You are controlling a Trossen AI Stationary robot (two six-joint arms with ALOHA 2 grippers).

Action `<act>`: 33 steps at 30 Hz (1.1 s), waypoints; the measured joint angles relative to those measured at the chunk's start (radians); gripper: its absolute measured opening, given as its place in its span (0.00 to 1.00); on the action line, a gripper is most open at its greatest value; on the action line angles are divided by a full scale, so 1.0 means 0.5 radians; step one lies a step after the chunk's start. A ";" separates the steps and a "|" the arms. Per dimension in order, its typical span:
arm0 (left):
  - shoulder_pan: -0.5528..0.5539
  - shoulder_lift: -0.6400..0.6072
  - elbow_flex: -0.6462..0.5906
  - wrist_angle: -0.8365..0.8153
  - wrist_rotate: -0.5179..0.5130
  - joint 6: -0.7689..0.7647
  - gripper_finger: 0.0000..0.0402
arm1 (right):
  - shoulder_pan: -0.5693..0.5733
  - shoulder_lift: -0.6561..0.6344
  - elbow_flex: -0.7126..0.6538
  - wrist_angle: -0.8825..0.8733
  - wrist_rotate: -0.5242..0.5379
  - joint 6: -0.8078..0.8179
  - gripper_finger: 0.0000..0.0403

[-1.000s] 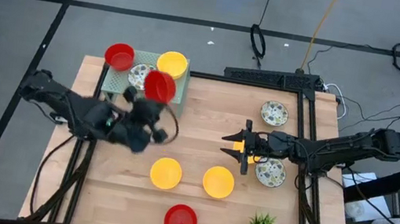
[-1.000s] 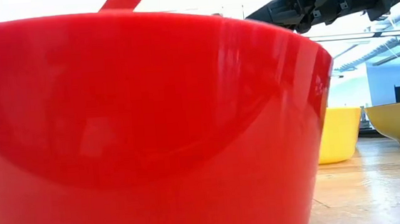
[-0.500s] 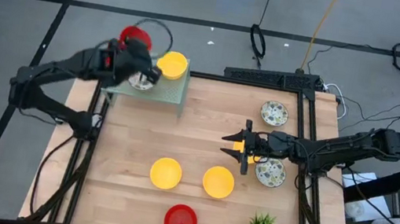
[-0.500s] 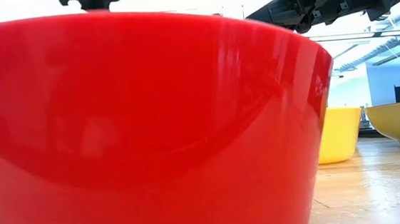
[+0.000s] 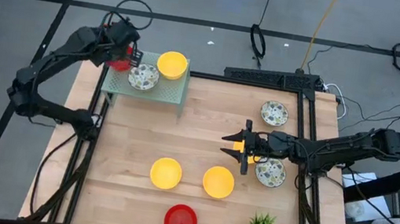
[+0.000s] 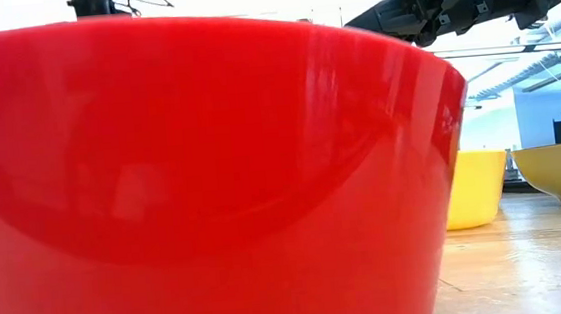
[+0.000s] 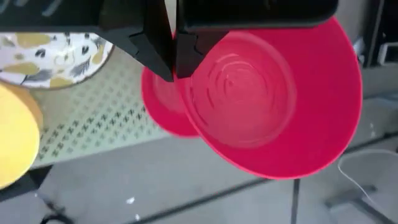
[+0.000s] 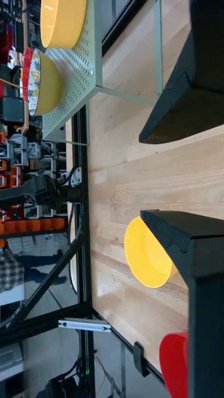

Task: Pick & Place Mini bowls
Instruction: Stack the red bowl on top of the red bowl on the shelf

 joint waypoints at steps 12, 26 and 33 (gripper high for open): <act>0.136 0.001 -0.292 0.313 0.187 0.062 0.02 | 0.000 0.001 0.000 0.000 0.000 0.000 0.42; 0.137 0.001 -0.368 0.382 0.282 0.093 0.03 | -0.001 0.001 0.000 0.000 0.000 0.000 0.42; 0.137 0.001 -0.368 0.383 0.391 0.130 0.04 | 0.000 0.001 0.000 0.000 0.000 0.000 0.42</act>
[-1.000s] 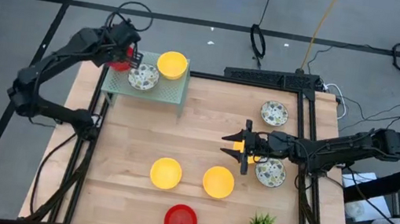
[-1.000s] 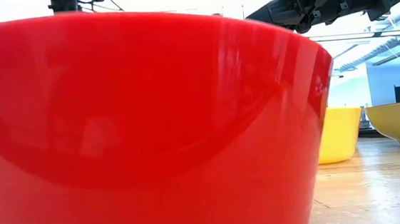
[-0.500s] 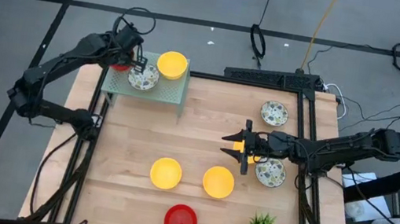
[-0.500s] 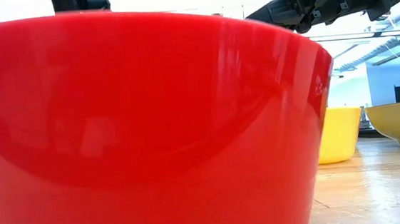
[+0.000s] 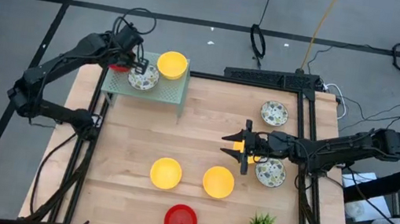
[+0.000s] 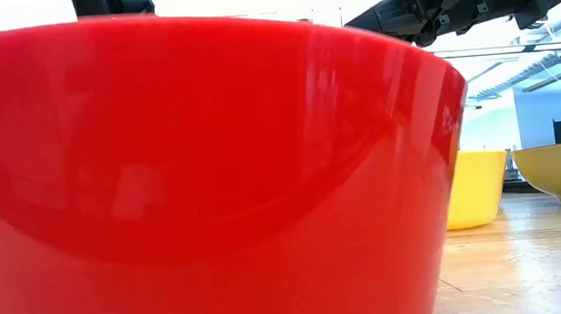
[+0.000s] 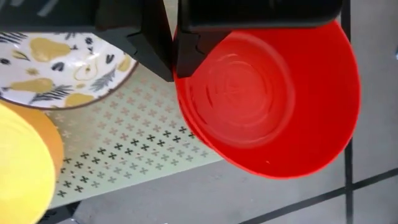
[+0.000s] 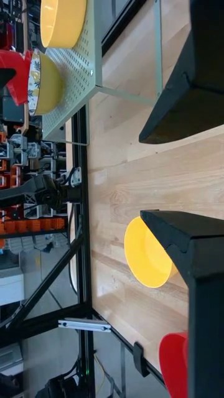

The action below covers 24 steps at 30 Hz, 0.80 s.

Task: Pick & Place Mini bowls
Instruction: Stack the red bowl on top of the red bowl on the shelf

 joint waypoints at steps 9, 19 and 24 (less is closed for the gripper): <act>0.000 0.000 0.000 0.000 0.049 0.009 0.03 | -0.001 0.000 0.000 0.000 0.000 0.000 0.42; 0.000 0.000 -0.001 -0.001 0.041 0.014 0.08 | 0.000 0.000 0.000 0.000 0.000 0.000 0.42; 0.000 0.000 -0.001 0.000 0.041 0.013 0.13 | 0.000 0.000 0.000 0.000 0.000 0.000 0.42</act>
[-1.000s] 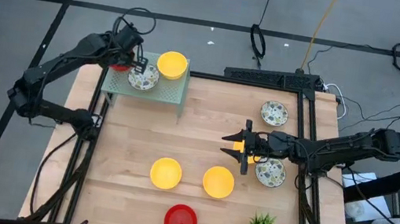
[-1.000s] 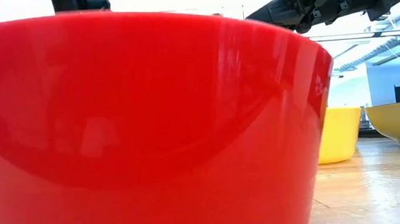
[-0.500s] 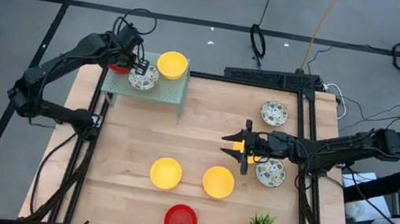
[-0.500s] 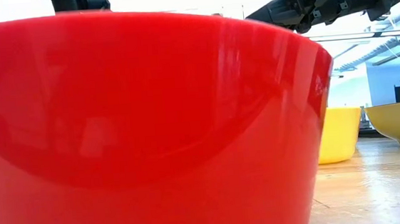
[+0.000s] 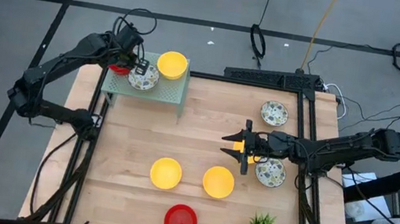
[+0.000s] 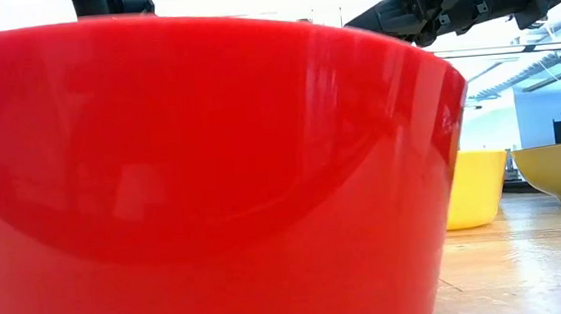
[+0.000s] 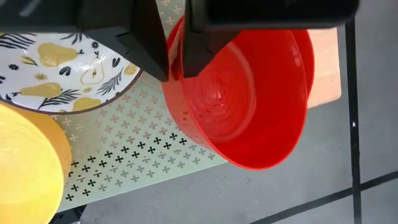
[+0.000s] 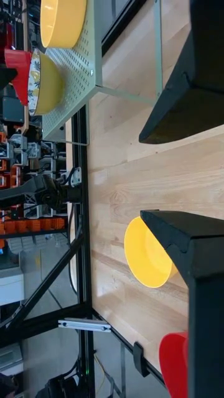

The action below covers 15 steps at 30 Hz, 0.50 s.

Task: Pick & Place Mini bowls
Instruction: Stack the red bowl on top of the red bowl on the shelf

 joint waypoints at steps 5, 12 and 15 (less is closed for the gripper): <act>-0.013 0.000 0.000 0.002 -0.001 -0.011 0.25 | 0.000 0.000 0.000 0.000 0.000 0.000 0.42; -0.070 -0.001 0.000 0.123 0.152 0.192 0.37 | 0.000 0.000 0.000 0.000 0.000 0.000 0.42; -0.103 -0.001 0.000 0.228 0.293 0.259 0.38 | -0.001 0.000 0.000 0.000 0.000 0.000 0.42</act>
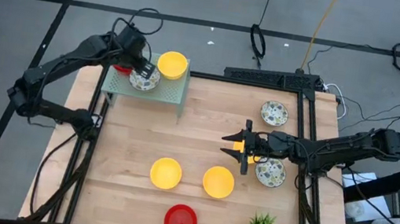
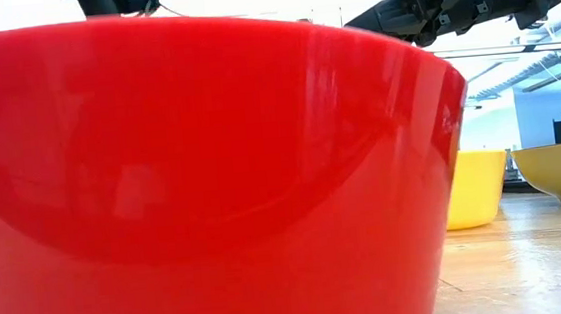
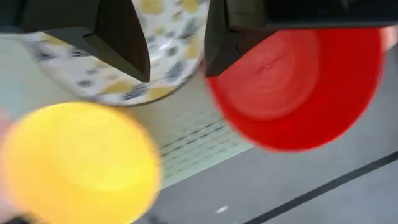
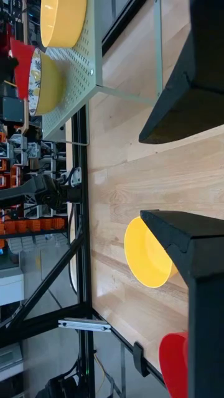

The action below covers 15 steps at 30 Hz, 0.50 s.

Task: Pick & Place Mini bowls
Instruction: Stack the red bowl on top of the red bowl on the shelf, then stack the yellow bowl on top of the yellow bowl on the shelf

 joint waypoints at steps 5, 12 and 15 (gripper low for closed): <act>-0.055 -0.001 0.000 0.148 0.060 0.170 0.38 | 0.001 0.000 0.000 0.000 0.000 0.001 0.42; -0.060 -0.012 0.000 0.143 -0.192 0.290 0.38 | 0.001 0.000 0.000 0.000 0.000 0.000 0.42; -0.077 -0.039 0.000 0.160 -0.009 0.273 0.38 | 0.000 0.000 0.000 0.000 0.000 0.001 0.42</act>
